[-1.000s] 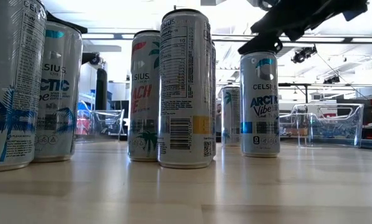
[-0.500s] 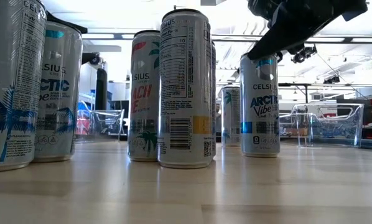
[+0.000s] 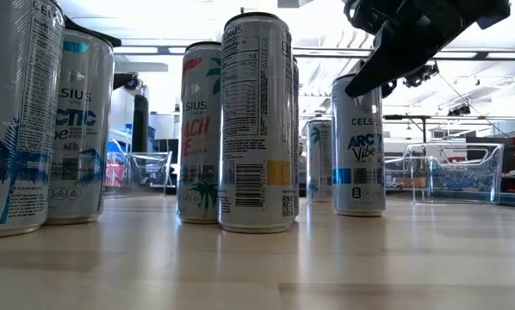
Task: Sort soda cans
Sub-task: Put the white/blue soda can into the bottom right transparent bin
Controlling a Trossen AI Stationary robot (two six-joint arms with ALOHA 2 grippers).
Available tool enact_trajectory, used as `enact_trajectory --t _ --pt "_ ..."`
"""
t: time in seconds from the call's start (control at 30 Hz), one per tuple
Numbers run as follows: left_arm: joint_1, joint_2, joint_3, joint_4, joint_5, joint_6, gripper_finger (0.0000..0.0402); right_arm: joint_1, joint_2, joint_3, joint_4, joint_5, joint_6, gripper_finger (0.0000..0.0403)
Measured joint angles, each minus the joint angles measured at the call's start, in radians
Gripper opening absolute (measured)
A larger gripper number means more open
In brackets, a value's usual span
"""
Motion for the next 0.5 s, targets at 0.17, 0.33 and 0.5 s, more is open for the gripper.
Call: enact_trajectory --t 0.17,0.33,0.5 --pt "0.000 0.000 0.000 -0.001 0.001 -0.001 0.0323 0.058 -0.054 0.098 -0.118 0.068 0.016 0.0239" --pt "0.000 0.000 0.000 -0.004 0.004 0.000 0.0323 0.176 -0.108 0.255 -0.303 0.122 0.095 0.0239" --pt "0.000 0.000 0.000 -0.003 0.004 0.012 0.0323 0.366 -0.121 0.438 -0.466 0.212 0.228 0.0239"
